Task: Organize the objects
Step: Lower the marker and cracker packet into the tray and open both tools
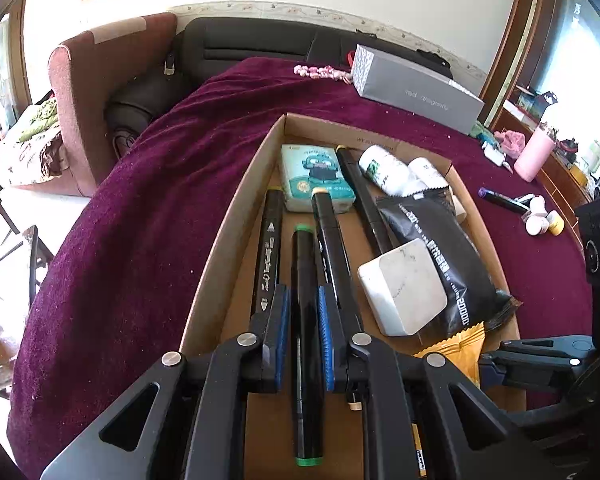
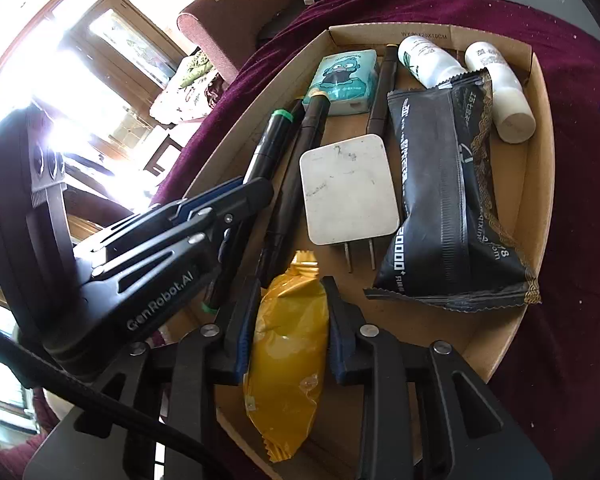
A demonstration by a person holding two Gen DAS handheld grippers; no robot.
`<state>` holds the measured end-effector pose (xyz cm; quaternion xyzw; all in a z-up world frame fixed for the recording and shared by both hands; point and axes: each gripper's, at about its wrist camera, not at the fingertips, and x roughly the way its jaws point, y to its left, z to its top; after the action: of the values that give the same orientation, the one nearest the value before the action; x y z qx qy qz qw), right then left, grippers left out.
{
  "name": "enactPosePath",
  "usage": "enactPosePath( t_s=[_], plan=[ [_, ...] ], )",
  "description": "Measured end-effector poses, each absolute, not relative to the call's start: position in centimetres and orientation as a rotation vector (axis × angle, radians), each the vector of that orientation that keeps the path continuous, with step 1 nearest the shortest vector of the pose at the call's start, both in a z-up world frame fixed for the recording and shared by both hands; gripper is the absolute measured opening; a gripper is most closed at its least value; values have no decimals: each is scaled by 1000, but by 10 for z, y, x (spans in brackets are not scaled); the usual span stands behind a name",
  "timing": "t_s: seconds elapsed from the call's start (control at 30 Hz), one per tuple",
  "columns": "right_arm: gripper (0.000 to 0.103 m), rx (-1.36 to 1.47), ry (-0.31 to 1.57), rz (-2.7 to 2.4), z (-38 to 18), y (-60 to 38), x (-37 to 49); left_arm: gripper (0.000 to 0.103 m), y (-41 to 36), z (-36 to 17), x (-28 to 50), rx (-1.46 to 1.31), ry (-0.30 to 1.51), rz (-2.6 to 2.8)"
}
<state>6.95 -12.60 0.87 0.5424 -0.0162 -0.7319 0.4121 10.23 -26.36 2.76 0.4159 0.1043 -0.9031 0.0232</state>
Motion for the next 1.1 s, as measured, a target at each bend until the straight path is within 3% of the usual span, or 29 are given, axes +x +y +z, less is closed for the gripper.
enactPosePath(
  t_s=[0.1, 0.17, 0.23, 0.27, 0.3, 0.73, 1.1],
  plan=[
    [31, 1354, -20, -1858, 11, -126, 70, 13, -265, 33, 104, 1259, 339, -2811],
    [32, 1348, -6, -1867, 12, -126, 71, 22, -264, 37, 106, 1242, 333, -2816],
    [38, 1339, 17, -1888, 14, -126, 73, 48, -263, 42, 109, 1224, 330, -2826],
    [46, 1332, 31, -1904, 15, -126, 73, 53, -262, 44, 109, 1219, 329, -2831],
    [48, 1325, 40, -1916, 16, -126, 73, 55, -261, 46, 111, 1212, 327, -2840],
    [57, 1185, 89, -2060, 49, -108, 82, 59, -247, 79, 130, 1085, 226, -2830],
    [66, 1118, -95, -2130, 71, -60, 76, 60, -204, 98, 139, 1030, -13, -2813]
  ],
)
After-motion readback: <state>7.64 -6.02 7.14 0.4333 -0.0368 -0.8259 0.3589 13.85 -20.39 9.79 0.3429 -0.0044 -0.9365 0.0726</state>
